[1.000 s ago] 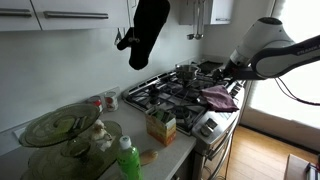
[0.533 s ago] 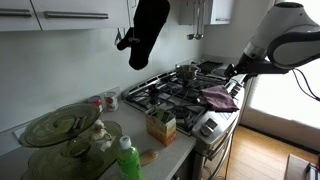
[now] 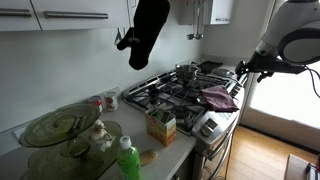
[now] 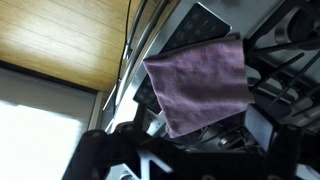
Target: Use the pink towel to wipe the buttons on the stove
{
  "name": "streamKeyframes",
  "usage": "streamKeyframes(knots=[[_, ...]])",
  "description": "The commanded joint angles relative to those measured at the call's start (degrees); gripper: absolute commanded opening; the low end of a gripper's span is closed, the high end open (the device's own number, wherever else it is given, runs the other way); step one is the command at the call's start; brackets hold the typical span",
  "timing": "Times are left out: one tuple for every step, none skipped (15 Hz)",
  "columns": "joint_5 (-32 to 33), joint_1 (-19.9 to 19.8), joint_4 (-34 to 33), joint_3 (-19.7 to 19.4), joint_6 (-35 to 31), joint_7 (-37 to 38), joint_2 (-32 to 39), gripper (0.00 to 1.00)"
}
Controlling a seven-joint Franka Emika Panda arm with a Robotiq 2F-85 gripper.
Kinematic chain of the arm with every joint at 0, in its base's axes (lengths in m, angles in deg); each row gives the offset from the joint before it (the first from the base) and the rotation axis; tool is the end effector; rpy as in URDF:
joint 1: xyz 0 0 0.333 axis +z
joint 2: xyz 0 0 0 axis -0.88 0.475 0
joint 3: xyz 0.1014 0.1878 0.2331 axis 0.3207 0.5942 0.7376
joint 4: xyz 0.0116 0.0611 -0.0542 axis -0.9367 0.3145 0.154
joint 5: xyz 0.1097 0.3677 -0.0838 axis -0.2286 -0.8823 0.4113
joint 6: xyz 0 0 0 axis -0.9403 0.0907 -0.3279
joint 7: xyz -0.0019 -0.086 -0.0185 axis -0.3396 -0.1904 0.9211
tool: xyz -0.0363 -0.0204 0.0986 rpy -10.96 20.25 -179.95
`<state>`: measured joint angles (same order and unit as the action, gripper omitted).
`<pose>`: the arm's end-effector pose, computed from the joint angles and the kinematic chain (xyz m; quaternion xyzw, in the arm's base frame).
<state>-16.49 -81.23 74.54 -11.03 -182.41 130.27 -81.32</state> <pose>0.3600 -0.1176 0.5222 0.8601 -0.4570 0.2155 0.0700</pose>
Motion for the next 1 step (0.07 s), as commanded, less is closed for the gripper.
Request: streamKeyframes(knots=[[-0.3, -0.4, 0.0, 0.3, 0.1, 0.1, -0.2, 1.00]])
